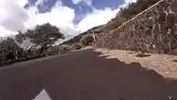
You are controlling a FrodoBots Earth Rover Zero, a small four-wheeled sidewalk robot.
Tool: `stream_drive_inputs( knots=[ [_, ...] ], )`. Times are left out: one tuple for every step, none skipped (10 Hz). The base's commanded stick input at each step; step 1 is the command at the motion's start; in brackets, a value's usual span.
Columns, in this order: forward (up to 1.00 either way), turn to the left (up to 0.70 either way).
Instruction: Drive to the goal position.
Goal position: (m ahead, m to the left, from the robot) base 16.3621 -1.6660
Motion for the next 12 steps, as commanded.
stream_drive_inputs(
  knots=[
    [0.45,0.00],
    [0.45,0.00],
    [0.45,0.00],
    [0.45,0.00],
    [0.45,0.00],
    [0.45,0.00],
    [0.45,0.00],
    [0.45,0.00],
    [0.45,0.00],
    [0.45,0.00],
    [0.45,0.00],
    [0.45,0.00]
  ],
)
